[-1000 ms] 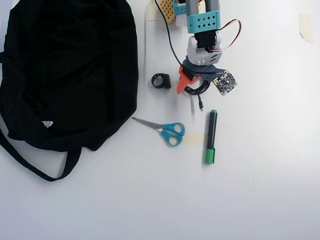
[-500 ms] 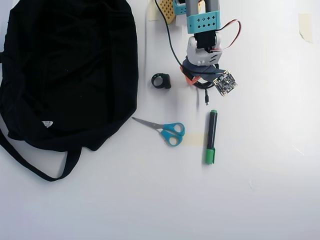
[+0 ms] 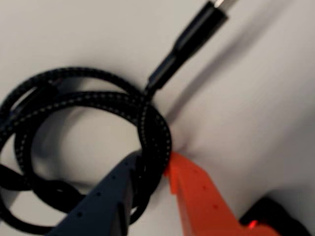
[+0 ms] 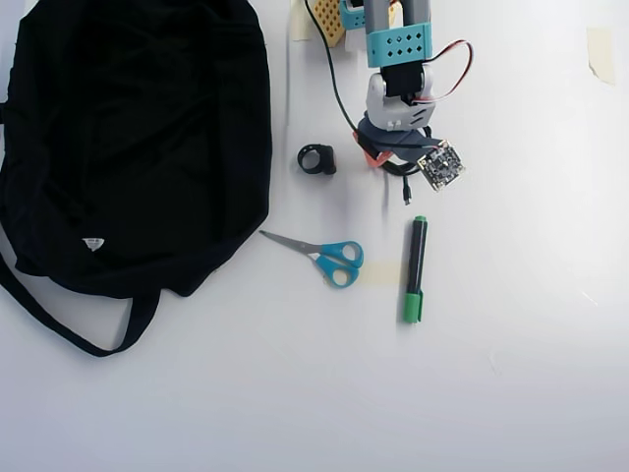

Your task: Put the cable into the black bag

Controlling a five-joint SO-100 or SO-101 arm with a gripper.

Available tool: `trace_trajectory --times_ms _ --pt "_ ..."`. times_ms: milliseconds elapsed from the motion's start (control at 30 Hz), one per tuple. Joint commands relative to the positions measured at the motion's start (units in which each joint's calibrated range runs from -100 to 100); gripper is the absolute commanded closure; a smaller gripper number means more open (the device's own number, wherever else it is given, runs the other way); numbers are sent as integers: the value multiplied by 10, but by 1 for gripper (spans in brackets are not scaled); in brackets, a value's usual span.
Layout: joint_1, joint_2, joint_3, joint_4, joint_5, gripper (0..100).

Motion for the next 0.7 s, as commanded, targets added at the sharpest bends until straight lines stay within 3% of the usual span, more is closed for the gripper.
trace_trajectory --times_ms 0,367,667 --pt "-1 -14 -59 32 2 98" --pt "3 -47 -191 249 3 98" --pt "62 -169 -183 292 -2 98"
